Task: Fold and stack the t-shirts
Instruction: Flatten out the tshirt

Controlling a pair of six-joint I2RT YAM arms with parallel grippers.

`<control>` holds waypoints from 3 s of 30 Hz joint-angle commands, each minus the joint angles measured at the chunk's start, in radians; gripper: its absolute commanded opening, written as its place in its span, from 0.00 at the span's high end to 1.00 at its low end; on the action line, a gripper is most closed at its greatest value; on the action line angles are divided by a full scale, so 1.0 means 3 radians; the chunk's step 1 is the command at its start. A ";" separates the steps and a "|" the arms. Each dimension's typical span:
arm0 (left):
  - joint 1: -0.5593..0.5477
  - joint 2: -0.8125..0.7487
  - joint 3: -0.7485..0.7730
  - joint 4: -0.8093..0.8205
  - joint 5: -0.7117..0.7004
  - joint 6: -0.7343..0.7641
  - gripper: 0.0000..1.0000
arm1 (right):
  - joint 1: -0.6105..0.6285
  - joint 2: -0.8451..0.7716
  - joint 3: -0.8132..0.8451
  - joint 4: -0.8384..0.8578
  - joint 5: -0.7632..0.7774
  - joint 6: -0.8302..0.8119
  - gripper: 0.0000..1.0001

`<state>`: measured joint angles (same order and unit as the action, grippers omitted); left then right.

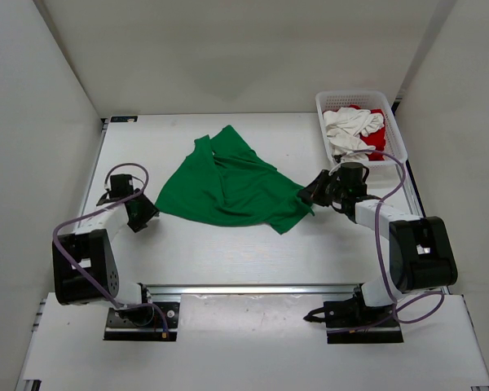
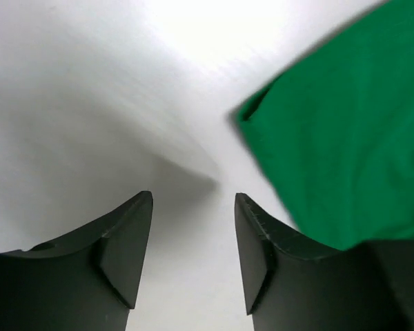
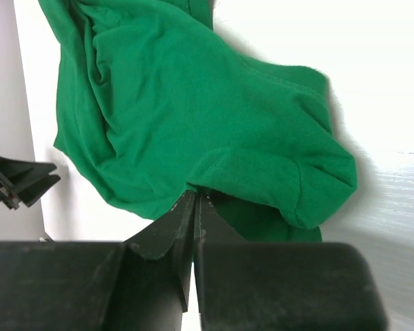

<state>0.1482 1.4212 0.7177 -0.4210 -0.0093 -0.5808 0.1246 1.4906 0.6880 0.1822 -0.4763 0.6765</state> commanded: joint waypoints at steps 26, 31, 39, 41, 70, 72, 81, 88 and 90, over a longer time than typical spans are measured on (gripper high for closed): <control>-0.0121 0.0402 -0.0465 0.1894 0.0190 -0.1066 0.92 | -0.0006 -0.0223 -0.0166 0.0140 0.0074 0.0025 1.00; -0.0161 0.0131 -0.0455 0.1797 0.0123 -0.0953 1.00 | -0.0042 -0.0331 -0.0217 -0.0080 0.0125 0.0061 1.00; -0.0274 -0.0053 -0.0194 0.1638 0.0312 -0.0723 1.00 | 0.0376 -0.1050 -0.0166 -0.0948 0.0131 -0.0021 1.00; -0.0249 -0.0125 -0.0179 0.1654 0.0333 -0.0723 1.00 | 0.0510 -0.1317 -0.0125 -0.1092 0.0039 0.0066 1.00; -0.0846 -0.0309 -0.0224 0.1664 0.0307 -0.0856 1.00 | 0.0505 -0.1911 -0.0912 -0.2063 0.1566 -0.0021 0.64; -0.0938 -0.0426 -0.0311 0.1695 0.0251 -0.0836 1.00 | 0.0683 -0.2018 -0.0959 -0.2253 0.1674 0.0051 0.65; -0.1036 -0.0739 -0.0526 0.1873 0.0302 -0.0805 1.00 | 0.1231 -0.1666 -0.0897 -0.2566 0.1869 0.0419 0.63; -0.0954 -0.0805 -0.0633 0.1976 0.0389 -0.0851 1.00 | 0.1236 -0.1518 -0.0918 -0.2576 0.1925 0.0511 0.75; -0.0898 -0.0826 -0.0629 0.2001 0.0415 -0.0861 1.00 | 0.1241 -0.1441 -0.0908 -0.2581 0.1864 0.0486 0.78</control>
<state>-0.1413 1.2121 0.5373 0.1429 0.0921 -0.8318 0.4904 1.0126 0.4290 -0.5419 0.0620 0.8051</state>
